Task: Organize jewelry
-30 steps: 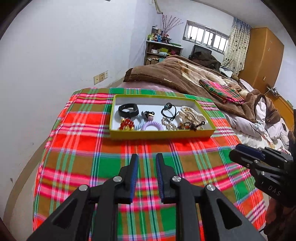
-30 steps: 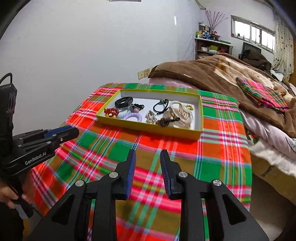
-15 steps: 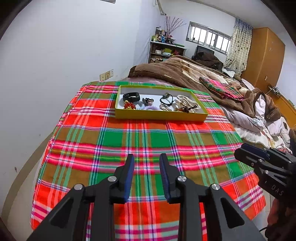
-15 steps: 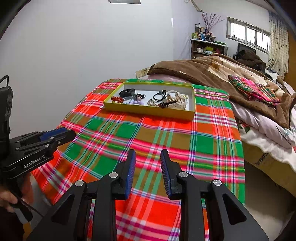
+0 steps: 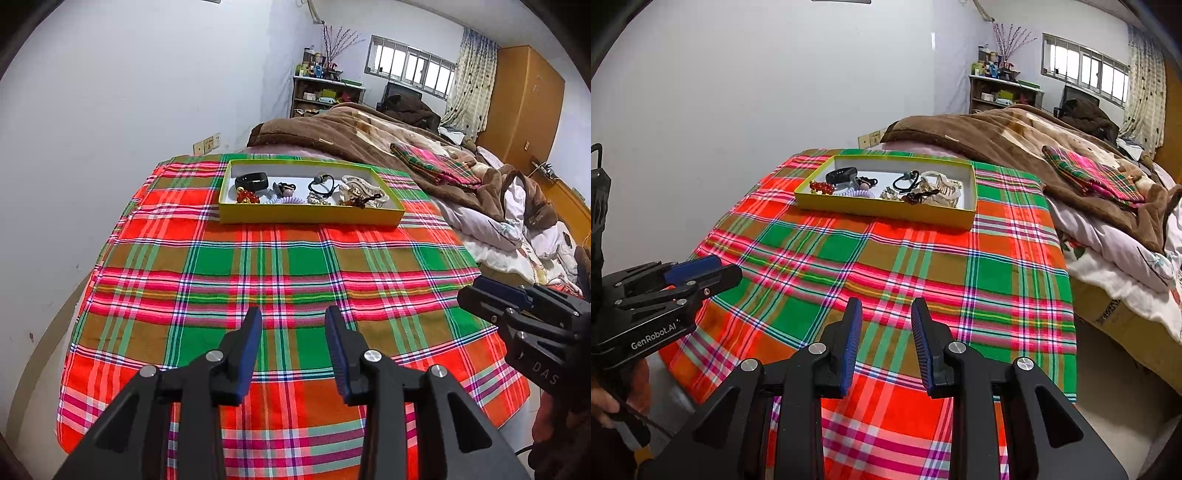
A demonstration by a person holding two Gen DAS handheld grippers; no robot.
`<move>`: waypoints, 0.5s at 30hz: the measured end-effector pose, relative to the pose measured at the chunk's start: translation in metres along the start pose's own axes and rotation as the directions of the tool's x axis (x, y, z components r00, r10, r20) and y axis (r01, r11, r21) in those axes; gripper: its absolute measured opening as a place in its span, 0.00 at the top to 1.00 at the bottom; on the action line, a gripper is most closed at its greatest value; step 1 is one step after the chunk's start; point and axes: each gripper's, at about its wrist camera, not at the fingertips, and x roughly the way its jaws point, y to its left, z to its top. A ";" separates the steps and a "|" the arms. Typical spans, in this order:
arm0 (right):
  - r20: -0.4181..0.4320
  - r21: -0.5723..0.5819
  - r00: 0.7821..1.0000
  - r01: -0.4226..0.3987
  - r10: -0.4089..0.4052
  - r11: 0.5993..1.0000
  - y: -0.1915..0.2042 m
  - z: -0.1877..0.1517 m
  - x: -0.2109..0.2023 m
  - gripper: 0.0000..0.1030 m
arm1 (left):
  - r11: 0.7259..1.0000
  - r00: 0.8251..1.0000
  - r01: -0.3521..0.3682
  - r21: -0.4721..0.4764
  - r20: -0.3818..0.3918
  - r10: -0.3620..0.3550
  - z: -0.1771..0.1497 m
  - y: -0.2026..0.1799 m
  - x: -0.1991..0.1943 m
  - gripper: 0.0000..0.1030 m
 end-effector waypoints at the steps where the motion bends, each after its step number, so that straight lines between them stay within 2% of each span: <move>1: -0.002 0.000 1.000 0.002 -0.002 1.000 0.000 0.000 0.001 0.72 | 1.000 1.000 0.000 -0.001 -0.002 0.000 0.000 0.000 0.001 0.64; 5: -0.008 0.000 1.000 0.007 -0.007 1.000 -0.001 0.000 0.004 0.72 | 1.000 1.000 0.000 -0.005 -0.012 0.000 -0.001 0.002 0.006 0.64; 8: -0.013 0.000 1.000 0.008 -0.008 1.000 -0.001 0.000 0.007 0.72 | 0.999 0.999 -0.031 0.009 -0.010 0.031 -0.002 0.000 0.009 0.64; 15: -0.022 -0.002 1.000 0.007 -0.007 1.000 -0.001 0.000 0.010 0.72 | 1.000 0.999 -0.005 -0.020 -0.036 0.004 -0.003 0.004 0.016 0.64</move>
